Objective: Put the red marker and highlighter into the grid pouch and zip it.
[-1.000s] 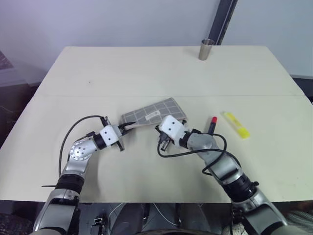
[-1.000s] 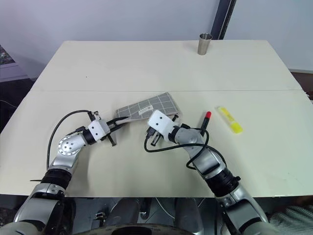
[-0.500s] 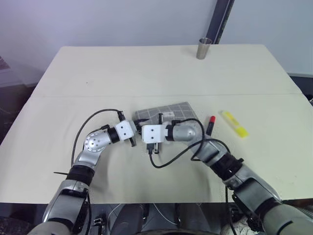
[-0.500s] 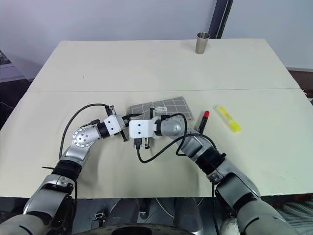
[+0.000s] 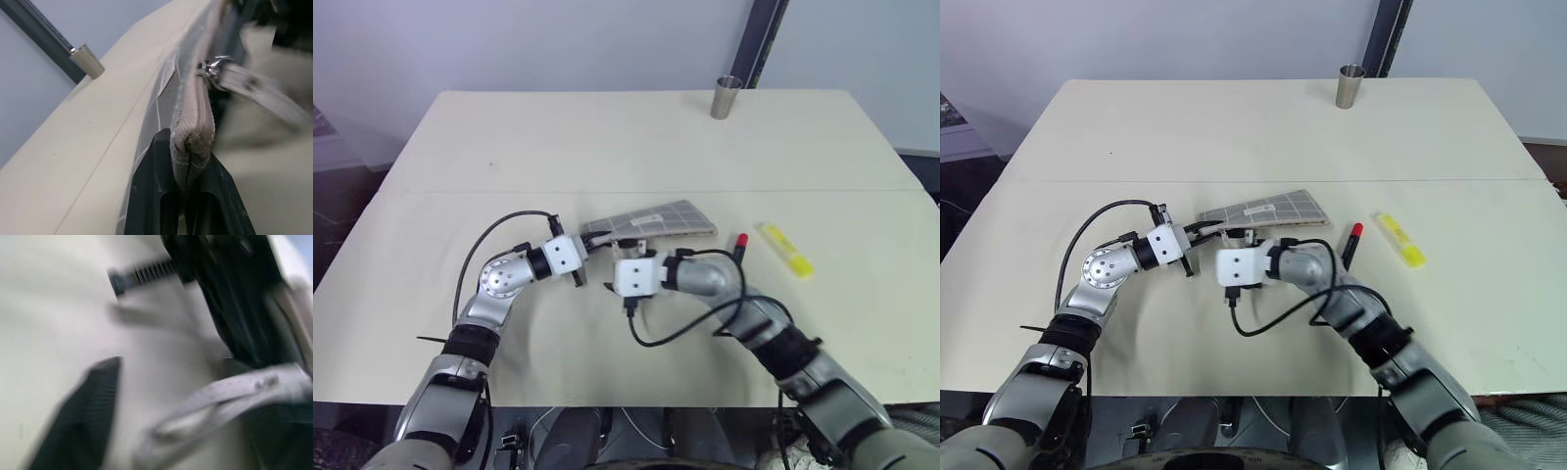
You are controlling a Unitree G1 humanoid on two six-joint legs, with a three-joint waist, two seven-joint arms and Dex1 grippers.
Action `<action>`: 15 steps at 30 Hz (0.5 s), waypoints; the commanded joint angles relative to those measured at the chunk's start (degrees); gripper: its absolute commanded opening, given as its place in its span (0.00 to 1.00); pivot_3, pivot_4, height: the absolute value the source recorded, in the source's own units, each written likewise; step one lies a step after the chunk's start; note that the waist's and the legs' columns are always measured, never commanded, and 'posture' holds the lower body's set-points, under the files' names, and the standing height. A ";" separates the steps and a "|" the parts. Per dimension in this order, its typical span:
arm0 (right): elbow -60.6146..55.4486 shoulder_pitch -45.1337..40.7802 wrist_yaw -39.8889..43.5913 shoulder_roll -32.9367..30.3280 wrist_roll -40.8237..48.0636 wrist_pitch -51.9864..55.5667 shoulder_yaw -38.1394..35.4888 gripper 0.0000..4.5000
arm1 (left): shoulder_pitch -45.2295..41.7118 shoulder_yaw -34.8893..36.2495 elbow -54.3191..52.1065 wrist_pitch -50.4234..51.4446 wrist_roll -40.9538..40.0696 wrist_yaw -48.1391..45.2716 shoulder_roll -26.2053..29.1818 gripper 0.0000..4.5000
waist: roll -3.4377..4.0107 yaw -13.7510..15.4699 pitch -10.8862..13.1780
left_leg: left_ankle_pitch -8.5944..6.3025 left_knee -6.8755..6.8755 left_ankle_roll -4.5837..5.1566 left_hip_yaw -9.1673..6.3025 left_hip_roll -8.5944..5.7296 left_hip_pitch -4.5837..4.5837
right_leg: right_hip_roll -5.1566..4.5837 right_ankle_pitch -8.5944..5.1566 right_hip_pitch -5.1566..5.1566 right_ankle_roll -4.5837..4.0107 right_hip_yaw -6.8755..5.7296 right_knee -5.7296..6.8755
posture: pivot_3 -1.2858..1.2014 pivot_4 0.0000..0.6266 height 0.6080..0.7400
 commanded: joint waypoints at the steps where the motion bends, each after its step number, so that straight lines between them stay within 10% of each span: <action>1: -9.02 4.18 -2.03 -1.16 0.58 2.55 -5.34 0.95 | 0.30 0.50 -1.60 -1.16 -0.21 1.13 0.84 0.00 | 0.00 -0.01 0.00 | 0.00 0.00 0.00 0.00 0.00 0.00 | 0.00 0.00 0.00 0.00 0.00 0.00 | 0.52 0.24 1.00; 7: -23.74 18.81 -2.83 -2.86 7.87 8.01 -16.47 0.95 | 0.33 0.73 -0.22 -2.09 0.54 2.76 1.64 0.00 | -0.04 0.07 0.03 | 0.00 -0.01 0.00 0.00 0.01 -0.04 | -0.03 -0.01 -0.01 0.01 0.00 -0.03 | 0.52 0.24 1.00; 15: -37.62 29.68 -19.34 13.95 19.08 23.81 -33.46 0.95 | -1.38 0.77 4.91 -5.02 -0.85 0.64 2.97 0.00 | -0.04 0.68 0.03 | -0.01 0.03 -0.01 -0.02 0.04 -0.04 | 0.01 -0.08 -0.01 0.00 0.08 -0.02 | 0.52 0.24 1.00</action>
